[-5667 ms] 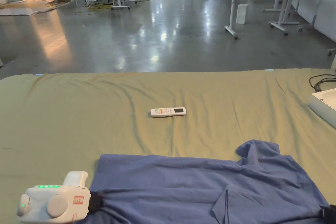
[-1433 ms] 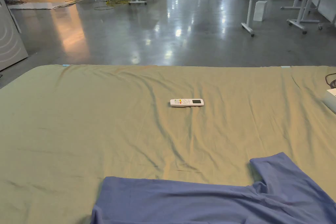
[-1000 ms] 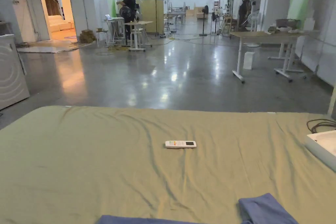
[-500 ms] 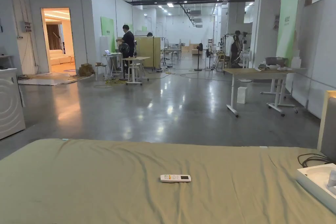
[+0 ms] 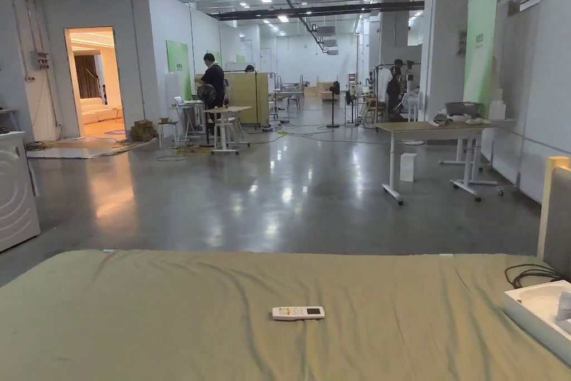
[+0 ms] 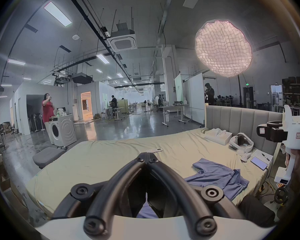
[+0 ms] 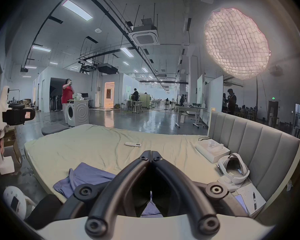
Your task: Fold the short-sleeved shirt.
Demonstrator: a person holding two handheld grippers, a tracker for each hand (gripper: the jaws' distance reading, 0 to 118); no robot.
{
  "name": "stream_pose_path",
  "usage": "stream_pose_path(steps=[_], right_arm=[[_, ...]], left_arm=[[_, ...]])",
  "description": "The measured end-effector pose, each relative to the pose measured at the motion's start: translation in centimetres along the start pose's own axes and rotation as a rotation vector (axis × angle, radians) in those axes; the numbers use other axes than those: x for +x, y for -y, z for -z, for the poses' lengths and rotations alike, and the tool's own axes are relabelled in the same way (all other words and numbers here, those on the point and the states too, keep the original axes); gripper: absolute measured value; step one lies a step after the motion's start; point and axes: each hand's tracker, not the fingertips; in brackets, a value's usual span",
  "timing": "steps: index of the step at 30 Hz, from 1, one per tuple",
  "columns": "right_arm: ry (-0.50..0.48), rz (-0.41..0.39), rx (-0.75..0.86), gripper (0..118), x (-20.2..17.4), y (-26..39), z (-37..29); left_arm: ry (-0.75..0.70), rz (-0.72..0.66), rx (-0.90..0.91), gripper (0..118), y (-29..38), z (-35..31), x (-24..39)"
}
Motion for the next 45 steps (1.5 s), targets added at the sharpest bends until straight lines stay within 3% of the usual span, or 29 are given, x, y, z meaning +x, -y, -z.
stream_pose_path(steps=[11, 17, 18, 19, 21, 22, 23, 26, 28, 30, 38, 39, 40, 45], right_arm=[[-0.032, 0.038, -0.070, 0, 0.0, 1.9, 0.6], [-0.077, 0.087, -0.145, 0, 0.2, 4.6, 1.7], [-0.094, 0.093, -0.149, 0, 0.2, 5.0, 1.9], [-0.106, 0.097, -0.158, 0, 0.2, 5.3, 2.2], [-0.105, 0.094, -0.187, 0, 0.0, 6.1, 3.1], [-0.102, 0.085, -0.209, 0, 0.0, 6.4, 3.6], [-0.093, 0.075, -0.224, 0, 0.0, 6.8, 4.0], [-0.081, 0.048, -0.264, 0, 0.0, 7.9, 5.1], [-0.073, 0.042, -0.291, 0, 0.2, 8.6, 5.4], [-0.076, 0.053, -0.330, 0, 0.5, 9.5, 5.8], [-0.058, 0.118, -0.402, 0, 0.8, 11.1, 5.7], [-0.055, 0.112, -0.412, 0, 0.7, 11.3, 5.7], [-0.048, 0.096, -0.429, 0, 0.6, 11.4, 5.8], [-0.064, 0.097, -0.463, 0, 0.6, 12.5, 5.6]], left_arm=[[0.012, -0.024, -0.125, 1, 1.9, 2.6, -2.0], [-0.007, -0.095, -0.260, 2, 5.5, 7.4, -4.3], [0.010, -0.133, -0.276, 9, 6.5, 8.7, -4.9], [0.021, -0.173, -0.293, 27, 7.6, 10.0, -5.6], [0.024, -0.264, -0.382, 91, 9.9, 13.7, -7.2], [0.012, -0.294, -0.423, 99, 11.1, 15.6, -7.8], [-0.009, -0.308, -0.460, 101, 12.3, 17.4, -8.4], [0.005, -0.335, -0.614, 101, 15.7, 23.0, -10.1], [-0.004, -0.264, -0.688, 101, 17.7, 26.4, -10.6], [-0.006, -0.205, -0.762, 100, 19.3, 29.8, -10.7], [-0.060, -0.258, -0.890, 100, 23.7, 38.3, -11.5], [-0.079, -0.269, -0.922, 91, 24.2, 38.9, -11.5], [-0.085, -0.269, -0.935, 75, 24.4, 39.2, -11.3], [-0.065, -0.070, -0.979, 29, 23.0, 39.6, -8.1]])
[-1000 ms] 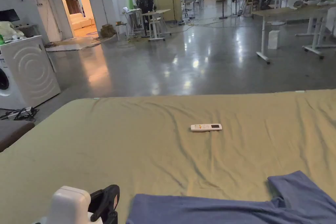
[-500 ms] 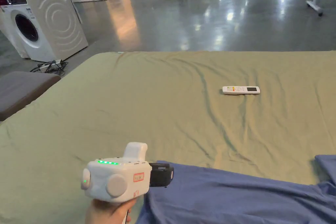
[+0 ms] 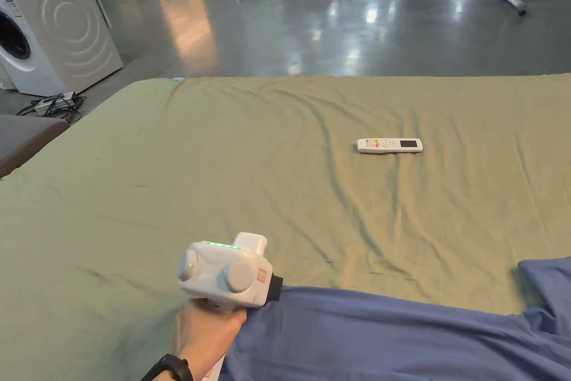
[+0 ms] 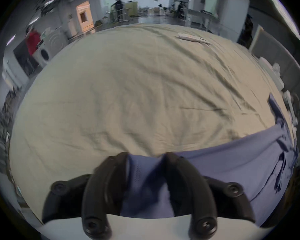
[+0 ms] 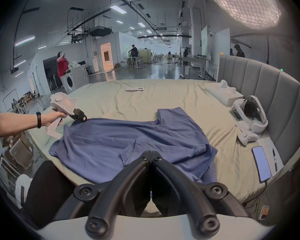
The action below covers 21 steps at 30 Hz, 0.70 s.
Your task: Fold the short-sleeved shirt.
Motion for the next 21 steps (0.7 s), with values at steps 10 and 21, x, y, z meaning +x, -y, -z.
stream_pose_path(steps=[10, 21], right_arm=[[-0.001, 0.064, -0.123, 51, 6.2, -6.1, 9.0], [0.141, 0.056, -0.501, 92, 15.8, -9.7, 30.7]], left_arm=[[0.013, 0.005, -0.170, 14, -2.3, 2.3, 0.4], [0.094, -0.042, -0.192, 14, -2.4, 1.9, -0.9]])
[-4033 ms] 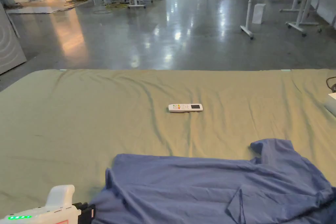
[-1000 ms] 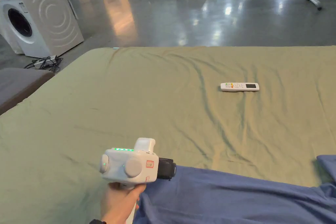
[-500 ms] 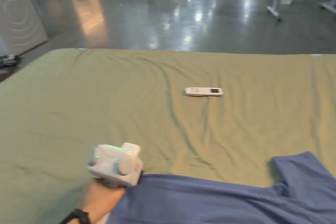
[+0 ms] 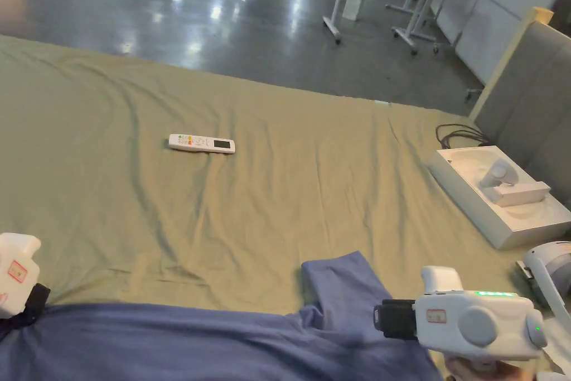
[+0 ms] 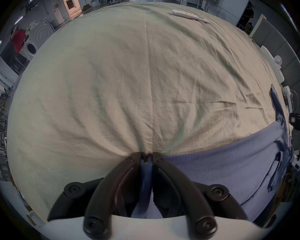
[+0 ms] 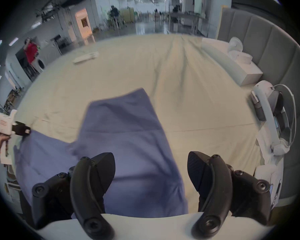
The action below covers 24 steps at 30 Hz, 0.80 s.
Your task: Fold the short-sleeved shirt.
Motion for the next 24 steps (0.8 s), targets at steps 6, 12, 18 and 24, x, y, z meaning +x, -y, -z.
stream_pose_path(steps=[6, 12, 18, 24], right_arm=[[0.059, -0.168, -0.051, 34, -2.0, 0.2, 2.0], [0.044, -0.228, -0.058, 2, -3.2, 0.2, 2.3], [-0.026, -0.122, 0.083, 2, -1.5, 1.2, -3.8], [-0.127, -0.036, 0.275, 2, 0.7, 6.4, -14.9]], left_arm=[[0.029, -0.037, 0.006, 14, 0.4, -0.3, -0.1], [-0.005, 0.013, 0.039, 14, 0.9, -0.5, 0.7], [0.004, 0.072, 0.211, 8, 2.3, -4.8, 0.7], [0.170, 0.027, 0.464, 8, 10.6, -16.5, -1.2]])
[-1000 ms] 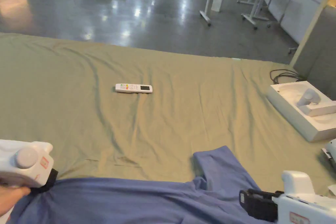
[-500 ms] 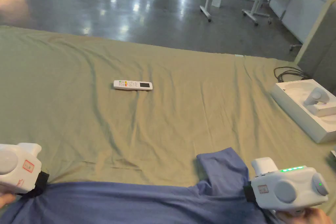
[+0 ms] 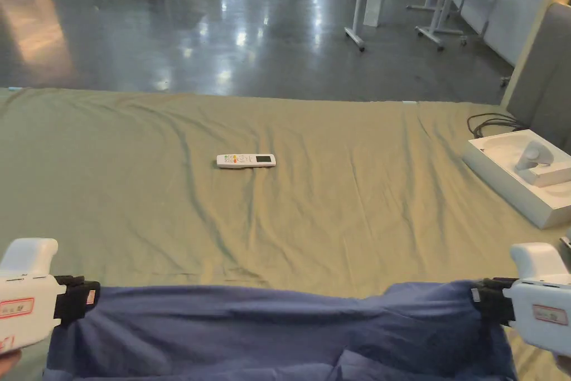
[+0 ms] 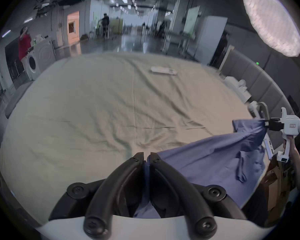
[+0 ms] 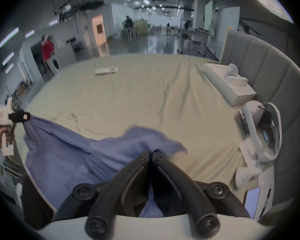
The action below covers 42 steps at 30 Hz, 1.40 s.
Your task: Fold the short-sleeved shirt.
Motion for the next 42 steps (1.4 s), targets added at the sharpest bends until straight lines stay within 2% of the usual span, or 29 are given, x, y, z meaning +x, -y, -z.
stream_pose_path(steps=[1, 3, 8, 11, 14, 16, 17, 18, 19, 20, 21, 22, 23, 25, 26, 27, 29, 31, 33, 35, 38, 41, 42], right_arm=[[-0.002, 0.021, 0.017, 2, 0.0, 1.0, -1.6], [0.009, 0.015, 0.026, 2, -0.4, 3.7, -4.6], [0.040, 0.047, 0.008, 2, -1.6, 12.1, -8.2], [0.065, 0.034, -0.089, 2, -1.9, 15.4, -6.7], [0.052, 0.055, -0.141, 2, -1.8, 17.8, -4.4], [0.064, 0.067, -0.154, 2, -1.1, 19.2, -2.4], [0.057, 0.071, -0.147, 6, -1.2, 19.7, -2.1], [0.066, 0.060, -0.117, 21, -1.4, 20.0, -2.1], [0.065, 0.049, -0.111, 31, -1.2, 20.1, -1.9], [0.057, 0.043, -0.095, 45, -1.2, 20.1, -2.3], [0.052, 0.042, -0.088, 71, -1.3, 19.9, -2.7], [0.053, 0.039, -0.095, 85, -1.3, 19.5, -3.2], [0.062, 0.039, -0.099, 88, -1.2, 19.2, -4.1], [0.104, 0.018, -0.042, 89, -1.4, 18.2, -6.5], [0.118, 0.015, -0.011, 86, -1.7, 17.6, -7.9], [0.151, 0.029, 0.025, 87, -2.5, 17.0, -9.8], [0.111, 0.051, 0.165, 87, -4.2, 16.1, -13.8], [0.094, 0.065, 0.316, 88, -6.6, 15.1, -17.6], [0.096, 0.021, 0.460, 89, -8.8, 13.8, -20.4], [0.149, -0.046, 0.556, 89, -11.0, 12.4, -22.0], [0.138, -0.133, 0.624, 89, -13.5, 10.8, -23.3], [0.103, -0.151, 0.649, 87, -15.1, 10.1, -23.7], [0.090, -0.156, 0.654, 78, -15.5, 10.0, -23.7]], left_arm=[[0.013, 0.000, 0.007, 8, 1.1, -2.0, -0.3], [0.026, -0.044, 0.021, 8, 4.2, -5.3, -1.0], [0.056, -0.155, -0.087, 8, 12.3, -7.2, -1.9], [0.031, -0.133, -0.132, 8, 15.8, -5.9, -2.0], [0.009, -0.169, -0.217, 8, 18.1, -3.0, -3.5], [0.027, -0.163, -0.209, 10, 19.0, -1.9, -3.6], [0.020, -0.140, -0.196, 17, 19.2, -1.6, -3.6], [0.029, -0.140, -0.163, 30, 19.0, -1.7, -3.7], [0.049, -0.165, -0.140, 46, 18.7, -1.9, -3.8], [0.080, -0.209, -0.128, 66, 18.5, -2.3, -3.5], [0.098, -0.220, -0.124, 86, 18.1, -2.8, -3.4], [0.071, -0.191, -0.121, 87, 17.6, -3.5, -2.9], [0.023, -0.145, -0.069, 87, 16.9, -4.6, -2.5], [0.042, -0.087, 0.011, 87, 15.3, -7.9, -1.2], [0.028, -0.069, 0.085, 87, 14.6, -9.9, -0.2], [0.017, -0.050, 0.161, 87, 14.1, -12.0, 1.1], [0.019, -0.029, 0.346, 87, 13.4, -16.4, 3.7], [-0.047, 0.031, 0.502, 87, 12.8, -19.9, 6.3], [-0.114, 0.101, 0.627, 87, 12.0, -22.6, 8.8], [-0.164, 0.131, 0.685, 87, 11.6, -24.2, 10.8], [-0.221, 0.161, 0.702, 87, 11.4, -25.1, 12.9], [-0.234, 0.160, 0.692, 87, 11.3, -25.2, 14.0], [-0.219, 0.172, 0.678, 83, 11.3, -25.2, 14.2]])
